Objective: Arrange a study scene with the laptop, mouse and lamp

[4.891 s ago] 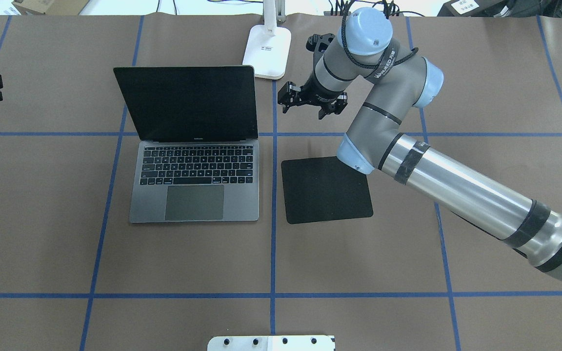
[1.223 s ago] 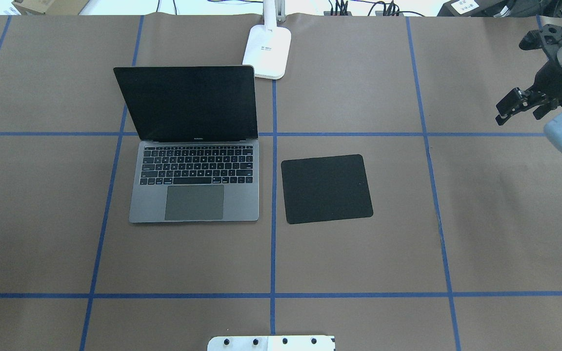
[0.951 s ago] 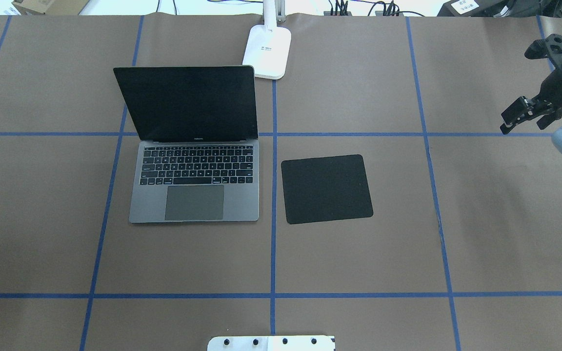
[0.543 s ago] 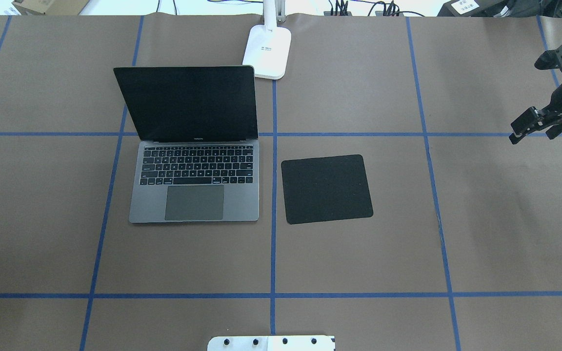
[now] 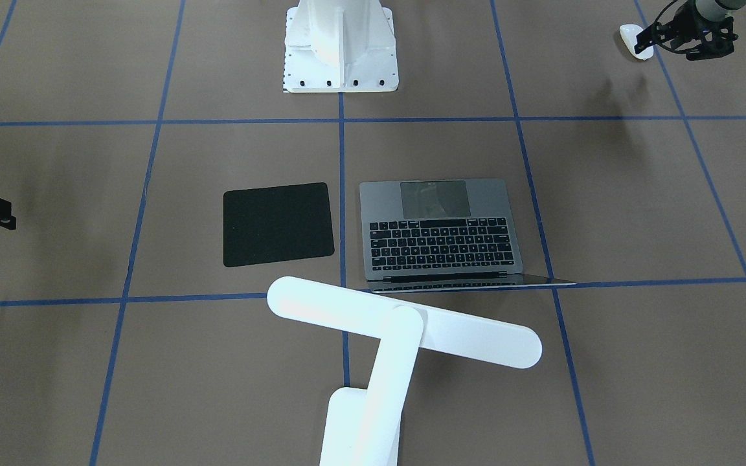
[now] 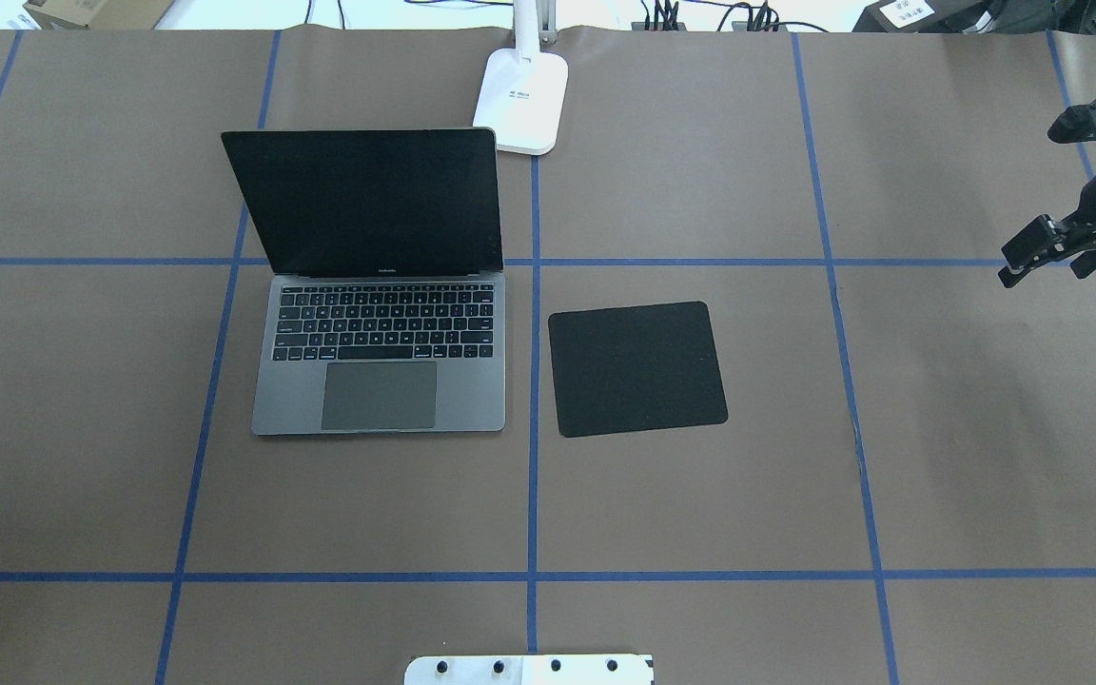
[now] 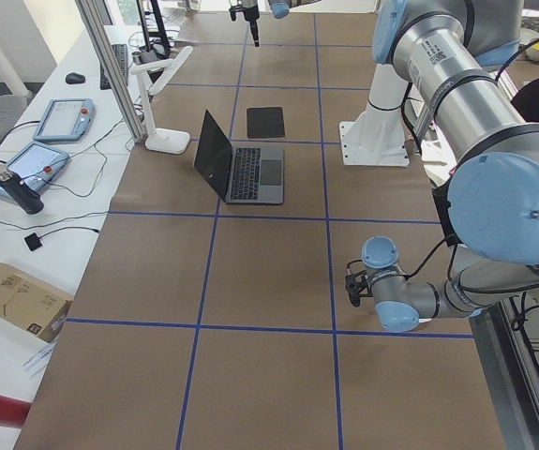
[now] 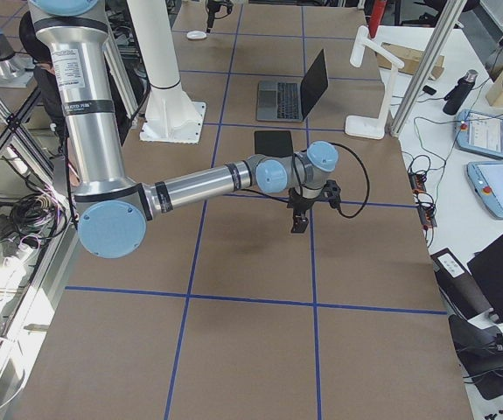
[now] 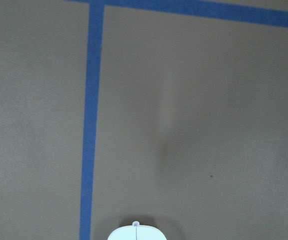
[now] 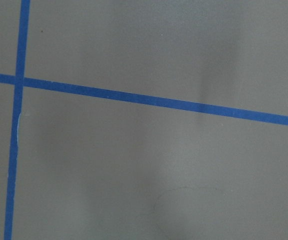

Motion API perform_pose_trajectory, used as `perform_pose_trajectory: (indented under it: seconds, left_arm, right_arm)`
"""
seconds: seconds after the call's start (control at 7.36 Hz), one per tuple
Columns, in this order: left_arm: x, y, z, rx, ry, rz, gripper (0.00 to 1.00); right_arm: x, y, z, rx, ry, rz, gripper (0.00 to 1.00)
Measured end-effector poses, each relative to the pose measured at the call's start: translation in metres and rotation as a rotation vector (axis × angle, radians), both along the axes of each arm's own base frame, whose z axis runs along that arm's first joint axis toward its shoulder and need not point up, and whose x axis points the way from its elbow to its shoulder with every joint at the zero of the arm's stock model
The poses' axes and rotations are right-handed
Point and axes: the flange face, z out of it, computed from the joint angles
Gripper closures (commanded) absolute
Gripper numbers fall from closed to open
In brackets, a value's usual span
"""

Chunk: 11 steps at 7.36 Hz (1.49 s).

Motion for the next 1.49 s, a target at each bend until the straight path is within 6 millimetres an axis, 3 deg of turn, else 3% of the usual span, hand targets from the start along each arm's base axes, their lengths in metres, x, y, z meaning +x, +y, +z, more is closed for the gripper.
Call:
perform_pose_trajectory:
  seconds: [0.82, 1.49]
  left_arm:
    - [0.036, 0.026, 0.008, -0.052, -0.023, 0.116, 0.01]
    - [0.033, 0.032, 0.027, -0.034, -0.060, 0.150, 0.01]
  right_arm:
    - [0.000, 0.002, 0.002, 0.000, 0.000, -0.002, 0.01]
    - [0.000, 0.002, 0.001, 0.001, -0.001, -0.002, 0.01]
